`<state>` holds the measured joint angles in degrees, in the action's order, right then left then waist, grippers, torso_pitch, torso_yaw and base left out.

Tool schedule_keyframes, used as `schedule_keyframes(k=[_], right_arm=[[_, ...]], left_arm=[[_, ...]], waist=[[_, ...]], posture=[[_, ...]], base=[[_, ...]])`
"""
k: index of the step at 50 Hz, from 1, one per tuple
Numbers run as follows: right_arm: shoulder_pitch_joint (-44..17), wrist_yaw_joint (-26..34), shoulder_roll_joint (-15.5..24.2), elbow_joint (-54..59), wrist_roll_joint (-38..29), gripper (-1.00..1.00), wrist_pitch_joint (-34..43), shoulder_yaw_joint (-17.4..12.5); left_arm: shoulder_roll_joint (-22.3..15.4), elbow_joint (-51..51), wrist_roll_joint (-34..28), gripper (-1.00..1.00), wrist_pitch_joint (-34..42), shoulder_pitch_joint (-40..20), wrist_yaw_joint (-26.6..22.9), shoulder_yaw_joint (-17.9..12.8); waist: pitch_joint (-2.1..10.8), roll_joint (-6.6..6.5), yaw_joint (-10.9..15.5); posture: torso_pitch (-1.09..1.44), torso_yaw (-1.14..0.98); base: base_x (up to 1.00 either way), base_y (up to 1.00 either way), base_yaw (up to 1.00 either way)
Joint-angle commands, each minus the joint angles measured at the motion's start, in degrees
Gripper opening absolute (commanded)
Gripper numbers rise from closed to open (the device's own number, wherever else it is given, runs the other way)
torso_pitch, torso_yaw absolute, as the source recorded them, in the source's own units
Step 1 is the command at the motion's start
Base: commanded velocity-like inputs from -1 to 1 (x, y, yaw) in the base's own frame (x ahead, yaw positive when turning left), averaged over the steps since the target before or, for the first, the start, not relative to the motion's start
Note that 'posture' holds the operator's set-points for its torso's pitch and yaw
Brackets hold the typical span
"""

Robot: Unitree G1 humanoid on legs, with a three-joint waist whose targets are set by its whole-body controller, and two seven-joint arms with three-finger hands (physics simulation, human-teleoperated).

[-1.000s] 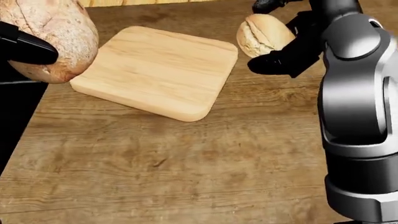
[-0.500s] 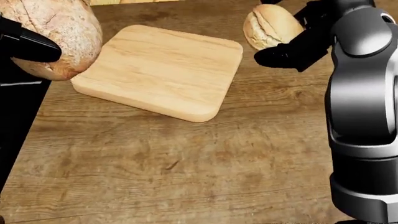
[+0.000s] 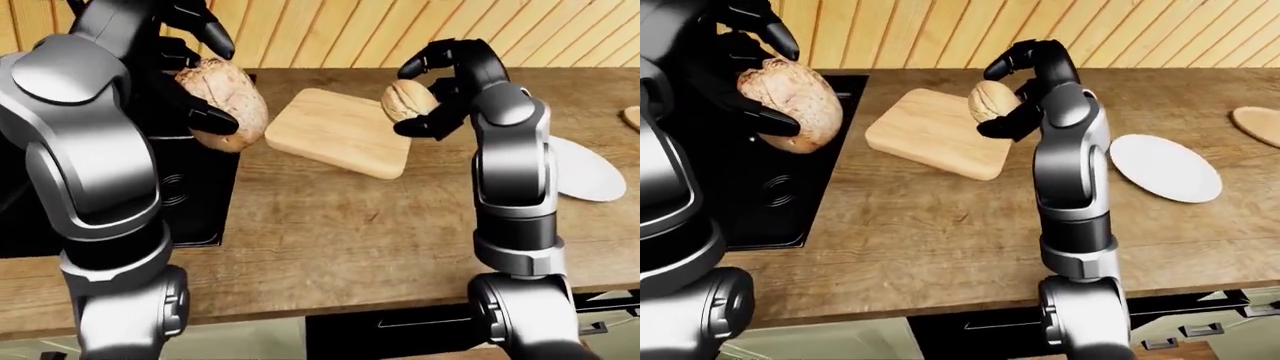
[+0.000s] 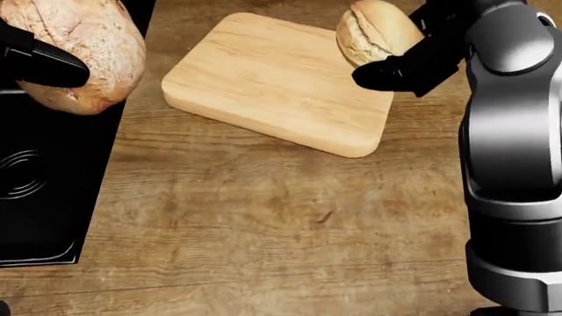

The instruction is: Place all breads on the cutting board.

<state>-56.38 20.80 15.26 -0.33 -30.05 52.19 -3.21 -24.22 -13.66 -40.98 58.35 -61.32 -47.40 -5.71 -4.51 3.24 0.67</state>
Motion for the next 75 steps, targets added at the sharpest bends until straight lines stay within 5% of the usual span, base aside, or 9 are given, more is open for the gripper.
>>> schedule_keyframes(k=[1, 12, 23, 31, 62, 65, 75], right_arm=[[-2.32, -1.37, 0.88, -2.0, -0.77, -1.0, -1.26, -1.32], [-7.2, -8.46, -1.28, 7.48, 5.73, -1.0, -5.11, -2.44], [-16.7, -18.37, -1.18, 34.4, 13.16, -1.0, -18.64, -1.93], [-21.69, -19.5, -0.71, 46.87, 13.41, -1.0, -23.76, -0.63], [-20.44, -17.78, -3.62, 52.14, 7.64, -1.0, -27.54, 1.03], [-19.55, -17.73, -3.62, 52.47, 7.44, -0.69, -28.34, 1.1], [-17.84, -16.78, -3.79, 51.25, 6.26, -0.2, -28.53, 1.57]], left_arm=[[-0.32, -2.31, -0.11, -1.0, -1.61, -2.28, 0.07, 0.24], [0.72, -1.83, -0.61, -1.0, -1.77, -3.21, -0.06, 0.61], [0.64, -1.62, -0.53, -1.0, -1.83, -3.41, -0.14, 0.56], [0.41, -1.67, -0.85, -1.0, -1.88, -3.48, -0.42, 0.64], [0.58, -1.29, -1.22, -1.0, -2.55, -3.35, -0.58, 0.29], [0.68, -1.35, -1.28, -1.0, -2.39, -3.39, -0.56, 0.45], [0.66, -1.69, -1.53, -1.0, -2.3, -3.42, -0.83, 0.64]], waist=[[1.92, -0.78, -0.19], [2.8, -2.56, -0.17], [3.35, -2.96, -0.46], [3.53, -3.05, -0.42], [2.91, -3.07, -0.53], [2.94, -3.08, -0.5], [3.06, -3.08, -0.5]], posture=[[0.0, 0.0], [0.0, 0.0], [0.0, 0.0], [0.0, 0.0], [0.0, 0.0], [0.0, 0.0], [0.0, 0.0]], base=[[0.0, 0.0, 0.0], [0.0, 0.0, 0.0], [0.0, 0.0, 0.0], [0.0, 0.0, 0.0], [0.0, 0.0, 0.0], [0.0, 0.0, 0.0], [0.0, 0.0, 0.0]])
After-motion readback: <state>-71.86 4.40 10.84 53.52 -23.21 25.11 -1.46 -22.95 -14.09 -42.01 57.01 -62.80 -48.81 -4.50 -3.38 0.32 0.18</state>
